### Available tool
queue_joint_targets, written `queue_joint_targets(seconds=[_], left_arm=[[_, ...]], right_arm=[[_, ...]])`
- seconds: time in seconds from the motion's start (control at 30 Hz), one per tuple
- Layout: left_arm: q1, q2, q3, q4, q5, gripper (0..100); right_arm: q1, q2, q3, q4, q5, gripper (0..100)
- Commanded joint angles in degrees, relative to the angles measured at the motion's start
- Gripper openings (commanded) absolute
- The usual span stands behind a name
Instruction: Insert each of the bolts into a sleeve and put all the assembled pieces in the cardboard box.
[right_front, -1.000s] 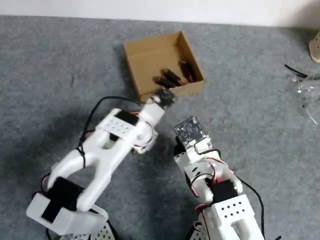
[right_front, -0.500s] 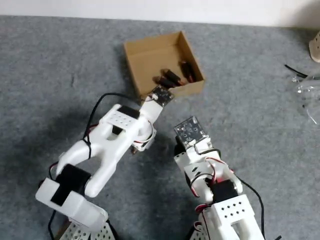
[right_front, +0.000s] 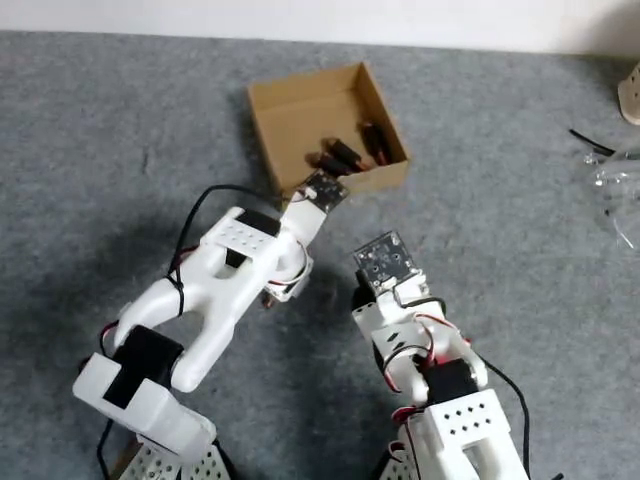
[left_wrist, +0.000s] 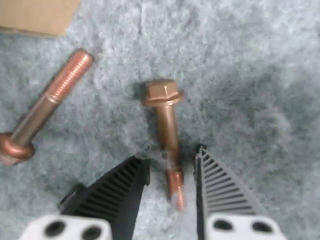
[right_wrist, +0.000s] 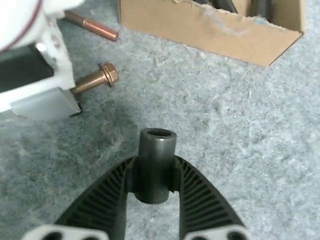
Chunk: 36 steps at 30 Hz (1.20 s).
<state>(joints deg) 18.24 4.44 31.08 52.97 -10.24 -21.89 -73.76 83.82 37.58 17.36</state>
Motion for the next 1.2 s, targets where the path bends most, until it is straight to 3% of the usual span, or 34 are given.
queue_joint_targets(seconds=[0.0,0.3,0.5,0.7,0.87,1.17], left_arm=[[-0.6,0.0,-3.4,0.2,0.2,15],[-0.6,3.3,-5.8,-1.8,-3.2,15],[-2.8,10.0,-14.1,5.8,-2.3,15],[-2.9,11.8,-15.3,6.8,-0.3,15],[-2.9,11.8,-15.3,6.8,-0.3,1],[-2.0,10.9,-13.3,6.9,-1.2,1]], right_arm=[[0.7,-0.9,-0.7,-2.2,-0.4,0.5],[0.7,-0.9,-0.6,-2.2,-0.4,0.5],[0.7,-0.9,-0.6,-2.2,-0.4,0.5],[0.7,-0.9,-0.6,-2.2,-0.4,0.5],[0.7,-0.9,-0.7,-2.2,-0.4,0.5],[0.7,-0.9,-0.7,-2.2,-0.4,0.5]])
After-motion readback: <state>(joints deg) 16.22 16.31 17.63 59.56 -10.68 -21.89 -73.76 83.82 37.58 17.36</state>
